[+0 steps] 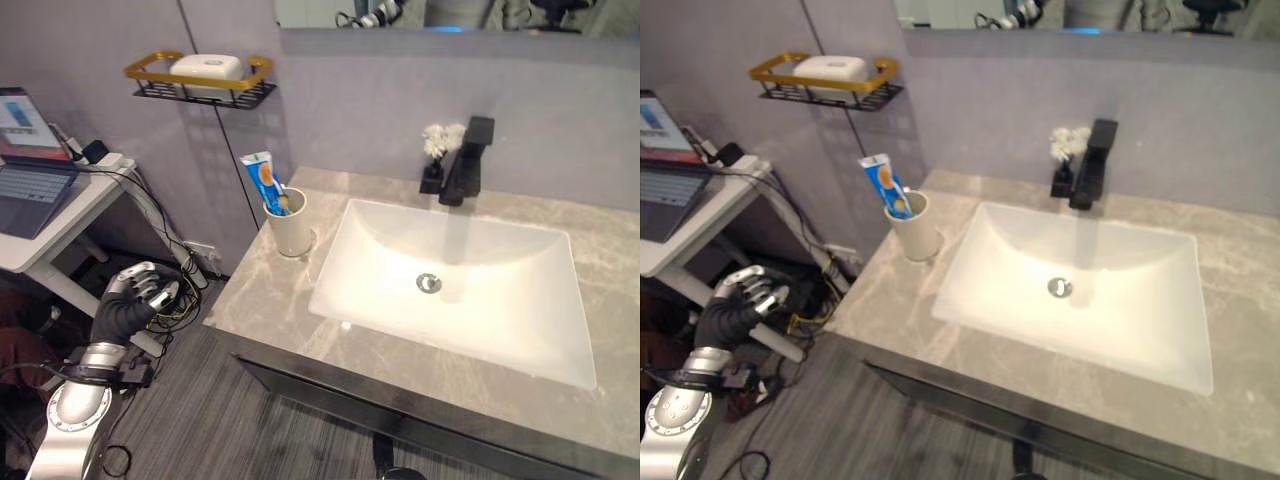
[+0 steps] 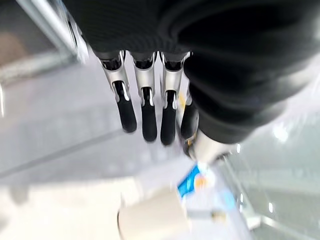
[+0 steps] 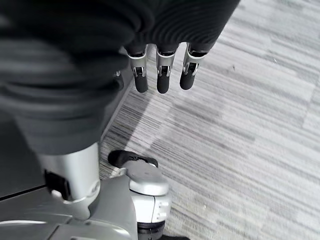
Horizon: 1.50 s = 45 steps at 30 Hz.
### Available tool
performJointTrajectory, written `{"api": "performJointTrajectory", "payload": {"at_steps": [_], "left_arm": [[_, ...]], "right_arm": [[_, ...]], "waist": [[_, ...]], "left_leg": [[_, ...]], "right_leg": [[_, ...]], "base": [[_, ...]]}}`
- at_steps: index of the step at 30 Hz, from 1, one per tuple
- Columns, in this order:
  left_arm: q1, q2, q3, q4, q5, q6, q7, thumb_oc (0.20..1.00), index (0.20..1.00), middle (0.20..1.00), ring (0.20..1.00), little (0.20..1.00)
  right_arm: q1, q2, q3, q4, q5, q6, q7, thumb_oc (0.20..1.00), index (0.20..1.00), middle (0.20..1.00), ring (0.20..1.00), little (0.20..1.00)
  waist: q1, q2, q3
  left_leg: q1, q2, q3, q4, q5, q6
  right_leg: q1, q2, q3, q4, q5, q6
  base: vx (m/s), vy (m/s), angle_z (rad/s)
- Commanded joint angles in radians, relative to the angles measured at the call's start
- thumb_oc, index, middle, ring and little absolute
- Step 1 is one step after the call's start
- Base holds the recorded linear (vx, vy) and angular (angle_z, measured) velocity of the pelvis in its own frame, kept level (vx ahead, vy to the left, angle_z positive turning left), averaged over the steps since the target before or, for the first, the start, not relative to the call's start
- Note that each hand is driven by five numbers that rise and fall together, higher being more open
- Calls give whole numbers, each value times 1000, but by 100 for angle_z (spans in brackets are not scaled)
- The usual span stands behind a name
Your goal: Put brush and paste in cup on sink, flatten towel.
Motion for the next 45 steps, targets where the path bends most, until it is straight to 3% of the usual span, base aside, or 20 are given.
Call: {"api": "performJointTrajectory", "payload": {"at_steps": [1, 11, 23, 38, 45], "left_arm": [[-56, 27, 28, -7, -28, -22, -1, 200, 200, 200, 200, 200], [-145, -22, -41, 74, 31, 0, 35, 200, 200, 200, 200, 200], [-206, -38, -120, 91, -66, 36, 8, 200, 200, 200, 200, 200], [-234, -27, -139, 118, -17, 70, 32, 200, 200, 200, 200, 200], [-271, -73, -140, 133, -68, 81, 64, 200, 200, 200, 200, 200]], "right_arm": [[-65, -4, 29, 37, -13, 1, 6, 1000, 1000, 1000, 1000, 1000], [-95, -25, 36, 40, -6, 3, -11, 1000, 1000, 1000, 1000, 1000], [-138, -54, 28, 27, 57, 3, -19, 1000, 1000, 1000, 1000, 1000], [-141, -94, 17, 43, 59, 9, -29, 1000, 1000, 1000, 1000, 1000], [-137, -82, 40, 50, 41, 19, -26, 1000, 1000, 1000, 1000, 1000]], "waist": [[-14, -40, 20], [-25, -28, 44], [-41, 11, 57], [-51, 30, 65], [-61, 31, 58]], "left_leg": [[-46, -60, 34, 11, 21, 3], [-81, -50, 60, 11, 31, -11], [-126, -35, 66, 11, 41, -26], [-153, -22, 69, 11, 47, -38], [-145, -17, 67, 11, 41, -40]], "right_leg": [[-44, -17, 34, 1, 27, 65], [-79, -9, 51, 1, 18, 54], [-119, 2, 50, 1, 1, 39], [-141, 8, 42, 1, -8, 30], [-136, 14, 41, 1, -19, 22]], "base": [[7, -42, -26], [17, -34, -9], [31, -35, -4], [12, -15, -1], [11, -3, -1]]}}
